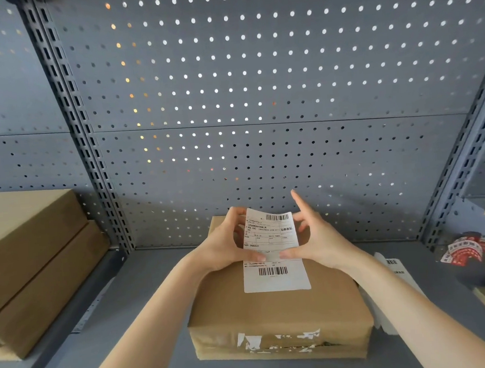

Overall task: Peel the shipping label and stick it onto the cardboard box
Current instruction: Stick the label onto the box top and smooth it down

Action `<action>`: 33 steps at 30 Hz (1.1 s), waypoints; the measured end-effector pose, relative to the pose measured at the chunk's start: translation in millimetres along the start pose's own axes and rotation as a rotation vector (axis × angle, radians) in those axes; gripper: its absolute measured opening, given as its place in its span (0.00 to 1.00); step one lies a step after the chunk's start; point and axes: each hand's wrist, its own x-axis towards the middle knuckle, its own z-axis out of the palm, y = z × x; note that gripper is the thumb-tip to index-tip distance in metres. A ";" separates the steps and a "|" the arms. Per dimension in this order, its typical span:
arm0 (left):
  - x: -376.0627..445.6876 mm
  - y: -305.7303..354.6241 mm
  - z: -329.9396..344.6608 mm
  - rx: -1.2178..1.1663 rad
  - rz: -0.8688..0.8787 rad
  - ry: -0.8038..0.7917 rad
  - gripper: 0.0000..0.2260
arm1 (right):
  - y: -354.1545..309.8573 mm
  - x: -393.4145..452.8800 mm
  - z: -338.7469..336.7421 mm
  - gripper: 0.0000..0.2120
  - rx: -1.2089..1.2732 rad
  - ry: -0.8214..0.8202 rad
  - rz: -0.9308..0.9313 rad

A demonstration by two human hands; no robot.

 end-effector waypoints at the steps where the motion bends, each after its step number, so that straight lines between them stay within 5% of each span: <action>1: 1.4 0.4 -0.1 0.002 -0.004 -0.001 0.34 | 0.2 1.8 0.0 0.57 -0.002 -0.001 -0.002; 19: 17.1 -6.6 -2.3 0.019 -0.030 0.003 0.32 | 2.1 19.5 -2.0 0.55 0.031 -0.027 -0.025; 27: 26.8 -10.8 -2.2 0.098 0.011 0.027 0.21 | 8.1 29.1 -1.8 0.51 0.012 -0.044 -0.038; 33: 29.0 -14.5 -3.4 0.149 0.062 0.021 0.19 | 12.4 34.3 -4.1 0.41 -0.111 -0.065 -0.032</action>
